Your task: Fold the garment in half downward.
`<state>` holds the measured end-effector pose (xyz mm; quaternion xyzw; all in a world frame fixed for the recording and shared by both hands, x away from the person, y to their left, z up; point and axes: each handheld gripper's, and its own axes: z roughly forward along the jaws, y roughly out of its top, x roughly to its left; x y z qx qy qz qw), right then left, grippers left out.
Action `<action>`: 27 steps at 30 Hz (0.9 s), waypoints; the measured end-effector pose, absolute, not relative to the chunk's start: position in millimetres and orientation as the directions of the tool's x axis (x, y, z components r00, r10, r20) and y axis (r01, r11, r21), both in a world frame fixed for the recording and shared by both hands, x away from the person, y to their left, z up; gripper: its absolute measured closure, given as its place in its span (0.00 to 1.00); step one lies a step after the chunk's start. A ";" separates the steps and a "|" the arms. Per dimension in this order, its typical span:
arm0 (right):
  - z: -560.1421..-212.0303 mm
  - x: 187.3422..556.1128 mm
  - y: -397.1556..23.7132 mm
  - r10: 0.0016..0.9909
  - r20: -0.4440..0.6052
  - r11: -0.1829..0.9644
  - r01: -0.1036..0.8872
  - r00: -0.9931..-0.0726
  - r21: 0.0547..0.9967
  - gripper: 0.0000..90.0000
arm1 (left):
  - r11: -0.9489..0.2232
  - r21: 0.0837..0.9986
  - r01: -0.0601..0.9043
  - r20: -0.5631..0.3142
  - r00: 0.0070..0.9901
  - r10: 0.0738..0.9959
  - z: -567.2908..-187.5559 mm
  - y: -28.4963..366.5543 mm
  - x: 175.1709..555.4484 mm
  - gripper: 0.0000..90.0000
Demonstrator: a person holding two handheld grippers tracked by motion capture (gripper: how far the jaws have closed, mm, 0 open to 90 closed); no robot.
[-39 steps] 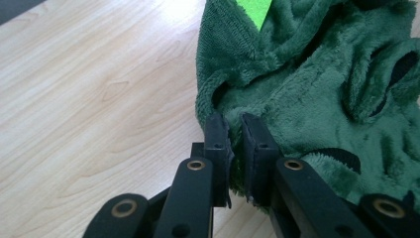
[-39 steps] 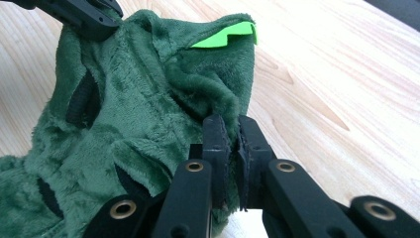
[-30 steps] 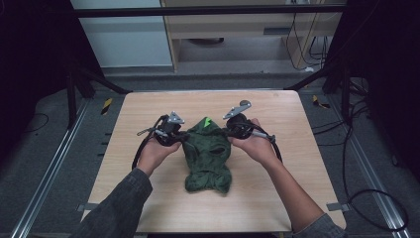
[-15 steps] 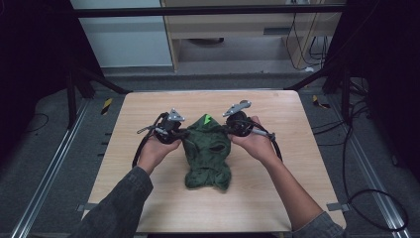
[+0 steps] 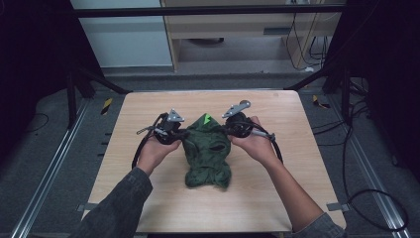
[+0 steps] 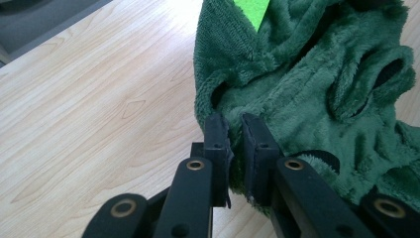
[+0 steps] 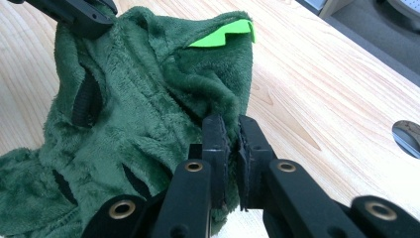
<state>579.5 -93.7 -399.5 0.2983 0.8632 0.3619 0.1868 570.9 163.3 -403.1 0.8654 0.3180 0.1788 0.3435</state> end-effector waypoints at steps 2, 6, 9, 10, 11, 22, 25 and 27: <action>-399.5 578.1 -94.6 0.648 -0.106 0.557 0.375 -0.754 0.741 0.93 | -0.562 0.710 0.425 0.090 0.736 0.671 -403.4 162.9 569.5 0.91; -400.2 574.3 -95.6 0.645 -0.113 0.561 0.368 -0.756 0.741 0.93 | -0.567 0.709 0.420 0.096 0.738 0.668 -404.4 162.4 566.8 0.91; -400.8 571.8 -96.7 0.643 -0.111 0.556 0.363 -0.758 0.748 0.93 | -0.569 0.708 0.418 0.098 0.740 0.665 -405.6 161.9 564.9 0.91; -400.8 571.1 -97.3 0.645 -0.111 0.555 0.363 -0.756 0.748 0.93 | -0.567 0.709 0.418 0.096 0.740 0.666 -405.8 161.6 564.3 0.91; -400.8 570.8 -97.4 0.645 -0.111 0.555 0.364 -0.756 0.748 0.93 | -0.570 0.708 0.417 0.098 0.741 0.664 -406.0 161.5 563.7 0.91; -403.2 560.6 -95.6 0.630 -0.127 0.568 0.342 -0.766 0.749 0.93 | -0.570 0.713 0.409 0.101 0.744 0.661 -409.2 164.1 556.1 0.91; -405.1 557.6 -95.1 0.623 -0.134 0.574 0.335 -0.770 0.747 0.93 | -0.570 0.713 0.409 0.100 0.746 0.659 -410.5 165.0 553.4 0.91; -406.3 555.9 -94.8 0.622 -0.134 0.574 0.334 -0.771 0.747 0.93 | -0.571 0.713 0.406 0.100 0.747 0.657 -411.5 165.0 551.5 0.91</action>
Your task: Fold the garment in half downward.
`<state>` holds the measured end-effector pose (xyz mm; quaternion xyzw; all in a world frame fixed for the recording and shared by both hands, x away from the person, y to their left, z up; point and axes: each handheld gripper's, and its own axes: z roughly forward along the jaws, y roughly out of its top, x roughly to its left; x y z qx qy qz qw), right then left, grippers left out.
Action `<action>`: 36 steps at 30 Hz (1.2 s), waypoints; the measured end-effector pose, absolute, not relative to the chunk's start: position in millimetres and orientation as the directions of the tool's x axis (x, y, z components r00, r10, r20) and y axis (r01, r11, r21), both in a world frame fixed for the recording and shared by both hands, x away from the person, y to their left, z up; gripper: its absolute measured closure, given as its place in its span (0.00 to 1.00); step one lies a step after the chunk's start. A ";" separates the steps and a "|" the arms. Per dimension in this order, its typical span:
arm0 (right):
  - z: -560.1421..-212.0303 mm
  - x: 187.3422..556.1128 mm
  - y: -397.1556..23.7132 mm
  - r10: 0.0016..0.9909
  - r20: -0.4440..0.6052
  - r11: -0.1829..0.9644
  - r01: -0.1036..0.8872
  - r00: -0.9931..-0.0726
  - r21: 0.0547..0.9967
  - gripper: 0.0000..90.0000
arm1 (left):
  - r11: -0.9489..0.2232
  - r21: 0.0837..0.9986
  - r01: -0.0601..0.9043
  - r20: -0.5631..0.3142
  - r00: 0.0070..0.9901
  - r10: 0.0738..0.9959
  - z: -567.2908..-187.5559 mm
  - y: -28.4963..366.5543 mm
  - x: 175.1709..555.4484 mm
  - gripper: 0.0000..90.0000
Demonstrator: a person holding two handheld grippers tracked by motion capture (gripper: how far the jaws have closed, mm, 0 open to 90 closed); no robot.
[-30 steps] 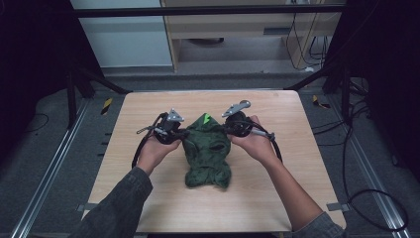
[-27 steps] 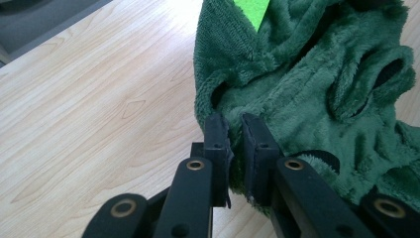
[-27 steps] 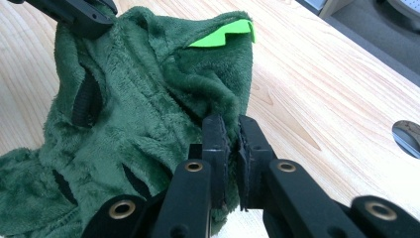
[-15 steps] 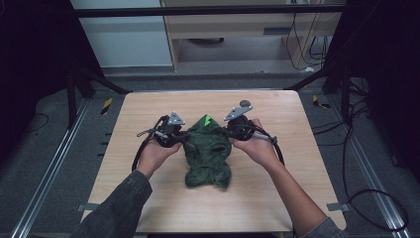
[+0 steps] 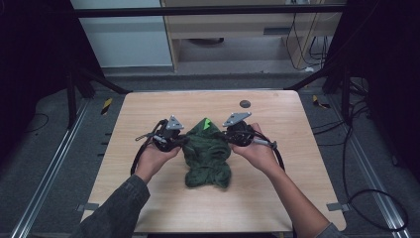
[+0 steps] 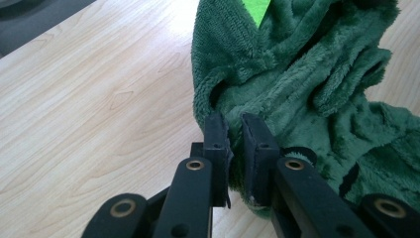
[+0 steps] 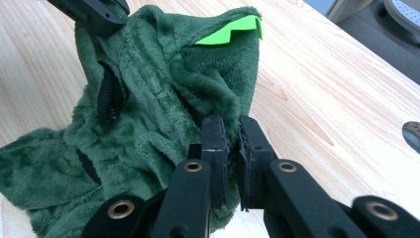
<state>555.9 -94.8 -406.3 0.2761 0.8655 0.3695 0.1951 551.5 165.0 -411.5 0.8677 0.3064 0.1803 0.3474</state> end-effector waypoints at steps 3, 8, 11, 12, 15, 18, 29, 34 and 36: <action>-408.2 553.3 -94.3 0.620 -0.133 0.576 0.333 -0.773 0.747 0.93 | -0.572 0.714 0.405 0.098 0.750 0.654 -413.3 164.9 548.9 0.91; -411.8 550.1 -93.9 0.615 -0.133 0.579 0.331 -0.777 0.745 0.92 | -0.574 0.712 0.403 0.099 0.752 0.651 -415.7 165.5 546.7 0.91; -413.7 548.1 -94.5 0.616 -0.129 0.577 0.333 -0.777 0.746 0.92 | -0.571 0.715 0.403 0.097 0.752 0.652 -417.4 165.2 545.2 0.91; -414.2 547.7 -94.6 0.613 -0.130 0.578 0.330 -0.779 0.746 0.92 | -0.574 0.713 0.403 0.097 0.753 0.650 -418.0 165.0 544.4 0.91; -416.0 544.7 -94.9 0.613 -0.128 0.577 0.331 -0.780 0.747 0.92 | -0.574 0.713 0.402 0.097 0.755 0.649 -419.8 164.8 542.2 0.91; -417.7 541.8 -95.1 0.610 -0.128 0.578 0.328 -0.782 0.747 0.92 | -0.573 0.714 0.402 0.095 0.756 0.648 -422.0 165.0 540.2 0.90; -423.5 533.0 -94.1 0.601 -0.121 0.573 0.320 -0.790 0.755 0.91 | -0.566 0.721 0.400 0.085 0.759 0.645 -428.8 167.7 531.5 0.90; -425.7 526.6 -94.1 0.592 -0.121 0.575 0.312 -0.797 0.756 0.91 | -0.562 0.723 0.401 0.079 0.761 0.644 -432.7 169.5 526.9 0.90; -426.5 524.4 -94.4 0.592 -0.120 0.576 0.315 -0.797 0.754 0.91 | -0.566 0.721 0.400 0.080 0.763 0.641 -433.3 169.7 525.6 0.90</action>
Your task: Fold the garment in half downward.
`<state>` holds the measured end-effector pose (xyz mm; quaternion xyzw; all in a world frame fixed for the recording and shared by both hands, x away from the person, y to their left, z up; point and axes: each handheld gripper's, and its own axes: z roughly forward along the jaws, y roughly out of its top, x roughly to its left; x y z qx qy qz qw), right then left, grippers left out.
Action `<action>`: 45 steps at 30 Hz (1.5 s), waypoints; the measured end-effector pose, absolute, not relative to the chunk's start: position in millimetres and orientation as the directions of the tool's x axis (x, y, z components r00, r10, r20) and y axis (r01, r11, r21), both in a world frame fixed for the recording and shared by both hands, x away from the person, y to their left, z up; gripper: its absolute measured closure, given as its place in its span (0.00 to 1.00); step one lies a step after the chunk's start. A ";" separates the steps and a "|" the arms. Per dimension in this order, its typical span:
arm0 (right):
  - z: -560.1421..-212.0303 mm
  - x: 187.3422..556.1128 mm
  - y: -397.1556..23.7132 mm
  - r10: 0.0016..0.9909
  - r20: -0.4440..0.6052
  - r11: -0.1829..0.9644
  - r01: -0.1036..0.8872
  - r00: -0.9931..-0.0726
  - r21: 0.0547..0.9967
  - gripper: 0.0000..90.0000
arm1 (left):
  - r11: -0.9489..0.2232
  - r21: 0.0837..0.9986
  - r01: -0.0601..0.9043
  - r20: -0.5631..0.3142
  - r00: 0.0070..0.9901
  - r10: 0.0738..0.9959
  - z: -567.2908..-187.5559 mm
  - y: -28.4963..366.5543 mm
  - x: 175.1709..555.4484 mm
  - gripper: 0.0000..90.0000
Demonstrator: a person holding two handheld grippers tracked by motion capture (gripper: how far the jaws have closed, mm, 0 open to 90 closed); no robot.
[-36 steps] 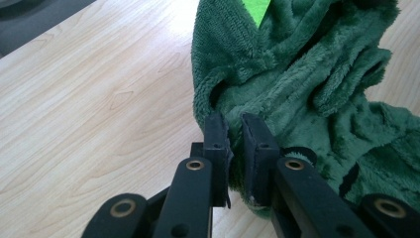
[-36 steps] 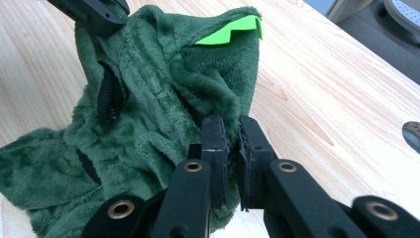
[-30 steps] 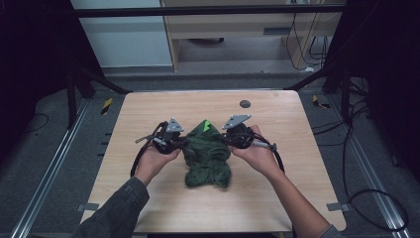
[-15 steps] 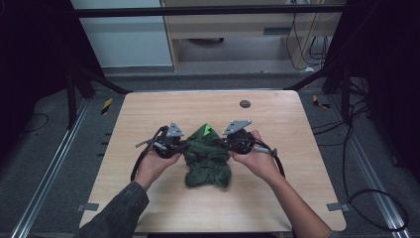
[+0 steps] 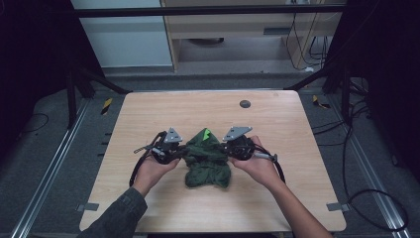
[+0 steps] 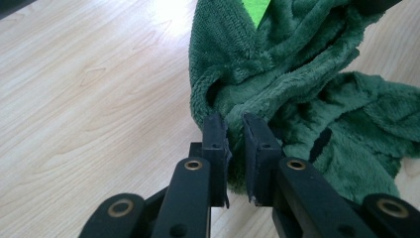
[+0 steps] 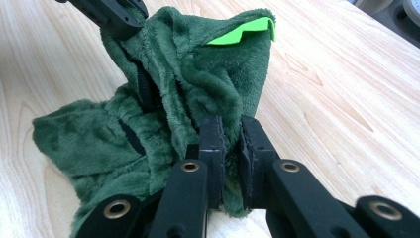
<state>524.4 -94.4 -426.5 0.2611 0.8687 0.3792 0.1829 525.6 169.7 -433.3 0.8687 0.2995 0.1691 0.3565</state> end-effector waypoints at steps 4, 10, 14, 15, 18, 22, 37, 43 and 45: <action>-428.9 519.6 -95.0 0.588 -0.115 0.571 0.311 -0.801 0.760 0.91 | -0.568 0.723 0.394 0.080 0.769 0.634 -434.8 170.5 521.0 0.90; -431.3 511.3 -97.7 0.586 -0.116 0.568 0.304 -0.802 0.765 0.90 | -0.569 0.726 0.386 0.081 0.774 0.628 -435.8 170.0 513.8 0.90; -433.4 507.2 -99.7 0.588 -0.110 0.561 0.306 -0.801 0.769 0.90 | -0.568 0.730 0.380 0.081 0.777 0.624 -436.4 169.0 510.2 0.90; -434.2 505.8 -100.1 0.587 -0.109 0.560 0.305 -0.802 0.770 0.90 | -0.567 0.731 0.380 0.080 0.778 0.623 -436.7 168.8 509.1 0.89; -434.9 502.4 -100.7 0.587 -0.106 0.559 0.307 -0.803 0.770 0.89 | -0.566 0.733 0.377 0.078 0.780 0.621 -437.9 169.0 506.5 0.89; -435.5 498.0 -101.3 0.579 -0.104 0.558 0.299 -0.809 0.774 0.89 | -0.565 0.732 0.380 0.072 0.782 0.619 -440.1 169.6 502.9 0.89; -441.1 489.0 -102.6 0.570 -0.104 0.564 0.296 -0.815 0.771 0.88 | -0.563 0.736 0.376 0.068 0.786 0.614 -446.9 170.6 492.4 0.87; -443.8 485.3 -102.3 0.566 -0.099 0.564 0.296 -0.818 0.771 0.87 | -0.554 0.742 0.378 0.062 0.784 0.617 -450.2 171.0 488.2 0.86; -444.5 484.5 -102.7 0.564 -0.098 0.564 0.297 -0.820 0.771 0.87 | -0.559 0.738 0.377 0.065 0.785 0.616 -450.5 171.7 487.5 0.86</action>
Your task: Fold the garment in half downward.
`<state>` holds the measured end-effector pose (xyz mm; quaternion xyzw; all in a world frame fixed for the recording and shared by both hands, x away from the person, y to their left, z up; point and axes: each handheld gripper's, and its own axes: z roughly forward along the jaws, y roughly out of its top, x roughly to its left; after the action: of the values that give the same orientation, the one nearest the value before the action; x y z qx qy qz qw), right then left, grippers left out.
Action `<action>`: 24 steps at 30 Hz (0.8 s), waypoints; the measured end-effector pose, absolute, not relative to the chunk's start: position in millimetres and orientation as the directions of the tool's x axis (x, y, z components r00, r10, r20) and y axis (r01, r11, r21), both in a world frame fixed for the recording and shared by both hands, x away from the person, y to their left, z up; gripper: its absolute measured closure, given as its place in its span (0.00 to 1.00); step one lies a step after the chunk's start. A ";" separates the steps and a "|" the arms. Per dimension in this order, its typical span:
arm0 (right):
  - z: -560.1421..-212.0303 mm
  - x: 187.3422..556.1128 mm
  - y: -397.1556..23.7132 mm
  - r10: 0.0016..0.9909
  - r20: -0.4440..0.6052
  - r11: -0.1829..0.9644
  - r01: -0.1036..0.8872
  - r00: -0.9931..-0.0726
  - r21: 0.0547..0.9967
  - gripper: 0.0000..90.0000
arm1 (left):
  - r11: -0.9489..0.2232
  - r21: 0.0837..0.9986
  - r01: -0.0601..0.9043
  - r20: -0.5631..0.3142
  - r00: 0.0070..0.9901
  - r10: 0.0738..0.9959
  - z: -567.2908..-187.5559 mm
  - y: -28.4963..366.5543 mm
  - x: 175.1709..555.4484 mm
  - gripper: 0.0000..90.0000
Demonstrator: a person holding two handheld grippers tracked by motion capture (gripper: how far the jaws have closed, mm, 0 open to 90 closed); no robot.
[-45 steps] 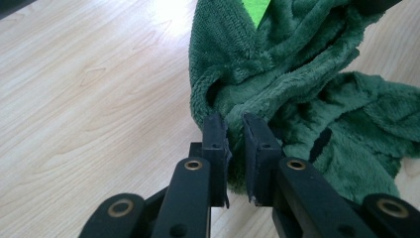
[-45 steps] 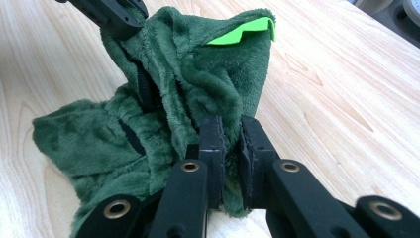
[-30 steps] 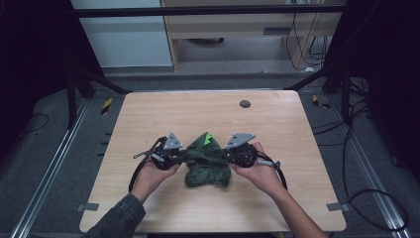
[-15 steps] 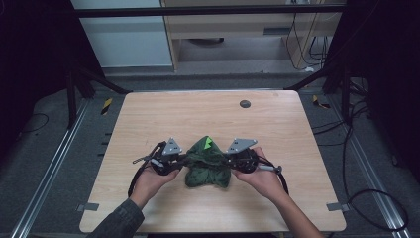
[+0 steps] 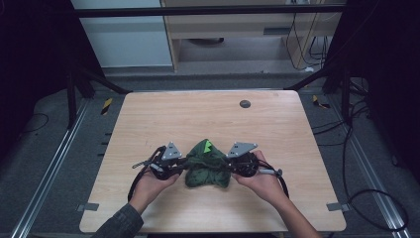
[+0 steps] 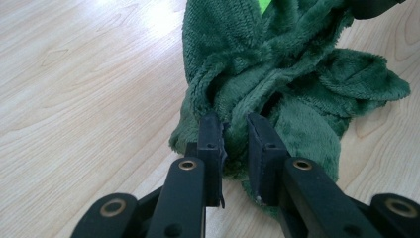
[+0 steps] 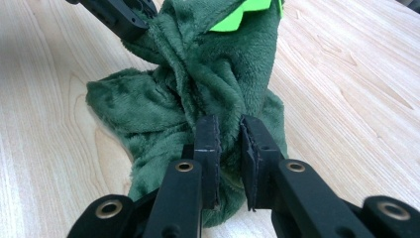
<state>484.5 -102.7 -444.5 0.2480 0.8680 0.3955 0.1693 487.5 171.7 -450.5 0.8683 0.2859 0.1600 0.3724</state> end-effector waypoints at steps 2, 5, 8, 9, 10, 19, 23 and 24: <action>-445.2 483.6 -103.1 0.564 -0.097 0.564 0.296 -0.820 0.771 0.87 | -0.558 0.739 0.379 0.062 0.785 0.616 -451.1 171.7 486.7 0.86; -445.7 482.2 -103.4 0.563 -0.093 0.562 0.298 -0.821 0.772 0.87 | -0.558 0.741 0.375 0.064 0.787 0.614 -452.9 171.0 484.4 0.86; -446.5 480.4 -103.4 0.561 -0.091 0.562 0.298 -0.823 0.772 0.87 | -0.558 0.741 0.374 0.065 0.787 0.613 -454.0 171.5 482.9 0.86; -446.7 479.9 -103.3 0.561 -0.089 0.562 0.300 -0.823 0.771 0.87 | -0.554 0.743 0.376 0.063 0.785 0.616 -454.5 171.9 482.1 0.86; -447.0 479.1 -103.2 0.560 -0.091 0.562 0.297 -0.823 0.772 0.87 | -0.552 0.743 0.378 0.060 0.784 0.618 -454.8 172.1 481.6 0.86; -448.3 474.2 -103.1 0.553 -0.092 0.567 0.294 -0.828 0.769 0.86 | -0.547 0.748 0.377 0.054 0.786 0.615 -458.5 172.6 475.6 0.85; -449.9 472.3 -104.4 0.554 -0.086 0.565 0.297 -0.828 0.770 0.84 | -0.547 0.747 0.379 0.049 0.788 0.614 -460.6 172.8 473.0 0.85; -450.1 471.9 -104.6 0.553 -0.087 0.566 0.297 -0.829 0.769 0.84 | -0.550 0.745 0.377 0.053 0.789 0.612 -461.2 173.0 472.3 0.85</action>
<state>471.9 -104.6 -450.1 0.2442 0.8700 0.3968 0.1614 472.3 173.0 -461.2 0.8664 0.2855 0.1554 0.3790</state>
